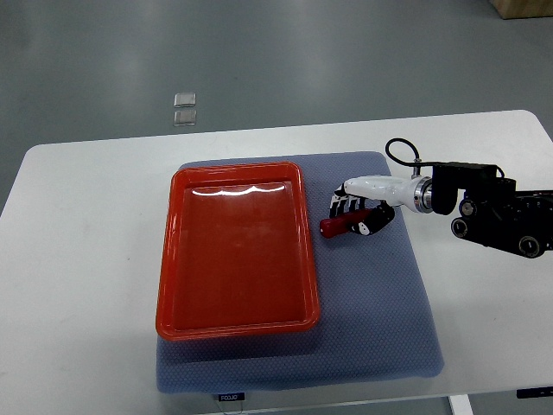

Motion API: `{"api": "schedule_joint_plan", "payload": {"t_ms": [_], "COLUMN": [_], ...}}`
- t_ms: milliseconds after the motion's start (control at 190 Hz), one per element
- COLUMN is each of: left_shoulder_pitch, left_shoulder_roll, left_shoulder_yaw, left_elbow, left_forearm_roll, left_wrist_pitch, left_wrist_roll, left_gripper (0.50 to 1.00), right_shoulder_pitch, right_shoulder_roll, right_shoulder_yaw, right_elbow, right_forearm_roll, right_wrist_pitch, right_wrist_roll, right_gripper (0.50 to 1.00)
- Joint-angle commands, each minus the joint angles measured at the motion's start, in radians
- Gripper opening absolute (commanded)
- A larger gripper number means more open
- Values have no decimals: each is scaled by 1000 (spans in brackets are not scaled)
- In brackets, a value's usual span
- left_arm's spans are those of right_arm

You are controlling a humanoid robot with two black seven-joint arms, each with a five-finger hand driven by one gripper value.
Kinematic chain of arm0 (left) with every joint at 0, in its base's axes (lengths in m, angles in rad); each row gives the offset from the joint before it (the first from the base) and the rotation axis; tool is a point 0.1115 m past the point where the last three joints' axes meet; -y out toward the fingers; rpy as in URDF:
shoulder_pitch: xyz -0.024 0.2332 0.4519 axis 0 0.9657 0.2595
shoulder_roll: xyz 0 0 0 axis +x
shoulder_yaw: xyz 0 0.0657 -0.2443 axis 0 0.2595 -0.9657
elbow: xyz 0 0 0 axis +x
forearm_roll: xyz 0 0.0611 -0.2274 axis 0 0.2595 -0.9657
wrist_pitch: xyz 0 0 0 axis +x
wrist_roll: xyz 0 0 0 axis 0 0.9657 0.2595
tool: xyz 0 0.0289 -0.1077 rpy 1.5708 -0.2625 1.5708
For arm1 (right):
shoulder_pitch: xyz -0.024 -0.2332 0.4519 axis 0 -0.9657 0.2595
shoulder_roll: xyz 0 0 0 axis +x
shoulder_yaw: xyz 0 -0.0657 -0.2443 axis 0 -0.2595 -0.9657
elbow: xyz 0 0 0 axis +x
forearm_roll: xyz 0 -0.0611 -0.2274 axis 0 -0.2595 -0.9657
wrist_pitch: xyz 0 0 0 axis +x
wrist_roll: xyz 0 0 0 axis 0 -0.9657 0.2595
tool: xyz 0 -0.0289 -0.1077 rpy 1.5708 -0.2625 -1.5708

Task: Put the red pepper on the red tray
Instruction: 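Close the right hand fingers around the red pepper and lift, then carry the pepper with the right hand over the red tray, then open the right hand to release the pepper into the tray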

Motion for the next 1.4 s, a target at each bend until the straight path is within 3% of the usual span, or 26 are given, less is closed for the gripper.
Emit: {"api": "schedule_joint_plan", "payload": {"t_ms": [0,405,847,1179,1279,1395], "left_shoulder_pitch": [0,0,0,0,0,0], "left_shoulder_roll": [0,0,0,0,0,0], "left_shoulder_yaw": [0,0,0,0,0,0], "left_elbow": [-1,-3,0,-1,-1,-1], "left_forearm_roll": [1,1,1,1,1,1], "left_wrist_pitch": [0,0,0,0,0,0], "left_wrist_roll": [0,0,0,0,0,0], "left_gripper": [1000,1000,1000,1000,1000,1000], "right_shoulder_pitch": [2,134,143,134,126,120], "right_shoulder_roll": [-10,34,343,421,438,438], "right_shoulder_yaw": [11,67,10,-24,-27,-25], "right_elbow": [0,-2,-61,-130,-141,-150], "right_forearm_roll": [0,17,0,0,0,0], "right_wrist_pitch": [-14,-46,-46,-47,-64,-70], "right_wrist_roll": [7,30,42,42,41,41], "right_gripper": [500,500,500,500,576,713]}}
